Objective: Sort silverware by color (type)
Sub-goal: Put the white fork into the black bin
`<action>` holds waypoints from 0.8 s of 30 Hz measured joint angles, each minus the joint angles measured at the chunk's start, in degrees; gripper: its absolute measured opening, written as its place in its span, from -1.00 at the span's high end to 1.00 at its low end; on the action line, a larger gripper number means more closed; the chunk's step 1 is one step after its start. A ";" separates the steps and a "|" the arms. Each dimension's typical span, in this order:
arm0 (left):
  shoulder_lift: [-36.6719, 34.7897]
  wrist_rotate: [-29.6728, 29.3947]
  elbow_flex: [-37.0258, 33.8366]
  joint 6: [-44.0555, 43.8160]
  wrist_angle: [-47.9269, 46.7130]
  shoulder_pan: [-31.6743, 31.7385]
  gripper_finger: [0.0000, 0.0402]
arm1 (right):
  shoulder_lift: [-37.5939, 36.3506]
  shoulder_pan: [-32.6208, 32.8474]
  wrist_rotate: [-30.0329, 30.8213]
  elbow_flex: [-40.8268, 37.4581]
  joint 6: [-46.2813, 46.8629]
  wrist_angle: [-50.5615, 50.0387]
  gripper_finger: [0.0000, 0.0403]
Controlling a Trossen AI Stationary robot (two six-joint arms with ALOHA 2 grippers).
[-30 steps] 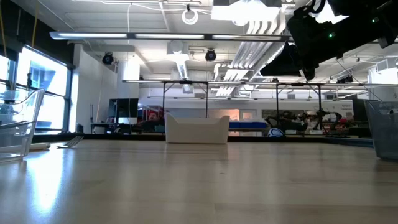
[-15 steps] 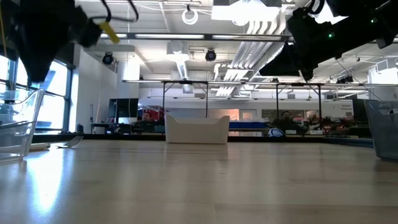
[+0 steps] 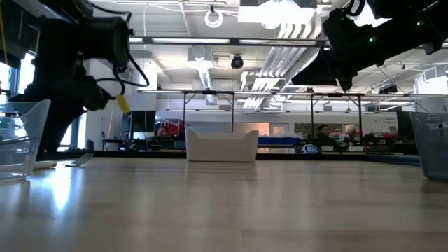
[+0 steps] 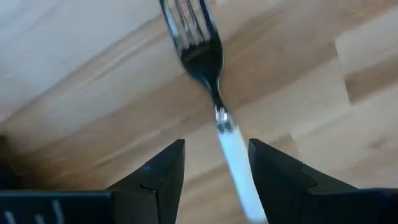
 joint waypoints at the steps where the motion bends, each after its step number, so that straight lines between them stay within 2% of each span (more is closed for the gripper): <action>1: 0.03 0.49 -1.11 0.38 1.90 0.76 0.16 | 0.01 0.00 0.01 0.00 0.00 0.00 1.00; 6: 0.04 3.32 -5.26 1.41 11.28 3.18 0.20 | 0.02 0.00 0.02 0.00 0.00 0.11 1.00; 12: -0.20 2.72 -7.14 4.21 11.45 4.47 0.29 | 0.02 0.00 0.04 0.00 0.00 0.11 1.00; 16: -0.27 1.39 -8.13 6.15 11.65 4.44 0.48 | 0.02 0.00 0.04 0.00 0.00 0.11 1.00; 22: -0.26 0.25 -8.22 11.31 11.29 4.44 0.90 | 0.02 0.00 0.04 0.00 0.00 0.11 1.00; 24: -0.12 0.00 -7.68 13.49 11.05 4.43 0.94 | 0.02 0.00 0.07 0.00 0.00 0.11 1.00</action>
